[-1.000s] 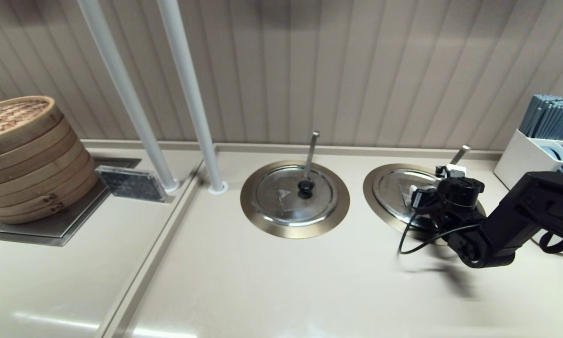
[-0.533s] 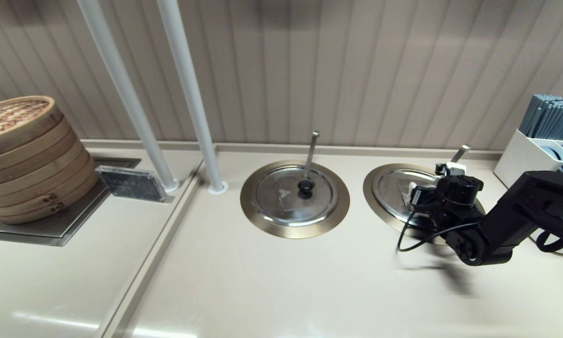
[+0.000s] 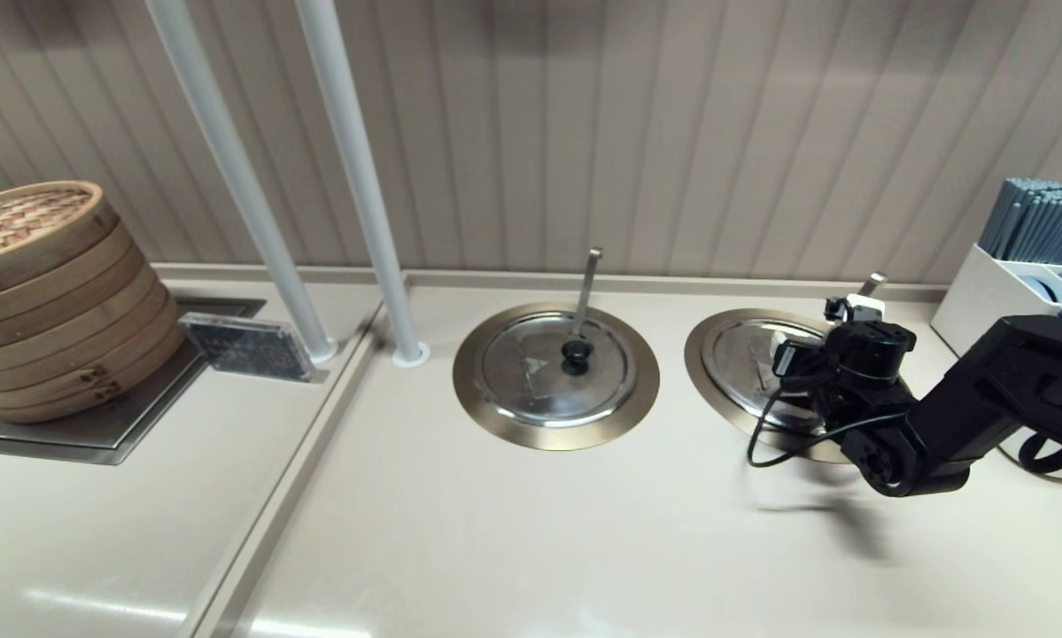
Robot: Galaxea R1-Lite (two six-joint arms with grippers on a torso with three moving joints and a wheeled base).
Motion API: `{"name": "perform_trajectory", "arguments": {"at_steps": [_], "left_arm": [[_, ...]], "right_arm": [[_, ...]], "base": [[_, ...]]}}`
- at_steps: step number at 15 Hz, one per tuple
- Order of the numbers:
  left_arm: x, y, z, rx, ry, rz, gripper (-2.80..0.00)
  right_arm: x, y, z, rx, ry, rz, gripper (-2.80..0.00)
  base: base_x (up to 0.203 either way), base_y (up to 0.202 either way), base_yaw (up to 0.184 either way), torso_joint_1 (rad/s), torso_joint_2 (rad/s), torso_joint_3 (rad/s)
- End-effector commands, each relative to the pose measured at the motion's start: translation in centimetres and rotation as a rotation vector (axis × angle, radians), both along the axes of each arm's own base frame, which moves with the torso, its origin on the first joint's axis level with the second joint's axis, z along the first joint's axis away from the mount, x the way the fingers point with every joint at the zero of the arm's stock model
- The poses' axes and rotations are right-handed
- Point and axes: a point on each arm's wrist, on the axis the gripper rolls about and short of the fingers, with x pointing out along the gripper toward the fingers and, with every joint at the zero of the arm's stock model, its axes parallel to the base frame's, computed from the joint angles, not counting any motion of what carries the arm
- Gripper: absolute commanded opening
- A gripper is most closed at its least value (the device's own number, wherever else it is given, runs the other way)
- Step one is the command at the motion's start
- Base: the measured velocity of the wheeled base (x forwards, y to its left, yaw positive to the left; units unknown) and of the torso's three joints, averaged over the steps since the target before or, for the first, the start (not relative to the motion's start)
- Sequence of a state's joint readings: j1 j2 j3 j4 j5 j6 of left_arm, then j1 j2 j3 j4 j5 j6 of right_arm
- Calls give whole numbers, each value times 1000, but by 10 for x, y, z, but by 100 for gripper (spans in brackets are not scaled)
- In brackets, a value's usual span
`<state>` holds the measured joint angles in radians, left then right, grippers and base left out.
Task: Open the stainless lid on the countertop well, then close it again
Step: Open the lid
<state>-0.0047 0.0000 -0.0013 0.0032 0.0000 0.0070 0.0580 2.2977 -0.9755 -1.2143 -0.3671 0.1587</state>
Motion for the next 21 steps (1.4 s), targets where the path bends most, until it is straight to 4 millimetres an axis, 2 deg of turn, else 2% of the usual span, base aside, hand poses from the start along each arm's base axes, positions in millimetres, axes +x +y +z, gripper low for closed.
{"name": "perform_trajectory", "arguments": {"at_steps": [1, 4, 9, 12, 21], "left_arm": [[0, 0, 0, -1, 0, 0, -280], [0, 0, 0, -1, -1, 0, -280], [0, 0, 0, -1, 1, 0, -280], [0, 0, 0, 0, 1, 0, -280], [0, 0, 0, -1, 0, 0, -280]], "right_arm": [[-2, 4, 10, 3, -28, 8, 0], [0, 9, 12, 6, -39, 19, 0], [-1, 29, 19, 10, -63, 61, 0], [1, 30, 21, 10, -74, 64, 0], [-3, 55, 24, 12, -81, 112, 0]], "base": [[0, 0, 0, 0, 0, 0], [0, 0, 0, 0, 0, 0], [0, 0, 0, 0, 0, 0], [0, 0, 0, 0, 0, 0], [0, 0, 0, 0, 0, 0]]}}
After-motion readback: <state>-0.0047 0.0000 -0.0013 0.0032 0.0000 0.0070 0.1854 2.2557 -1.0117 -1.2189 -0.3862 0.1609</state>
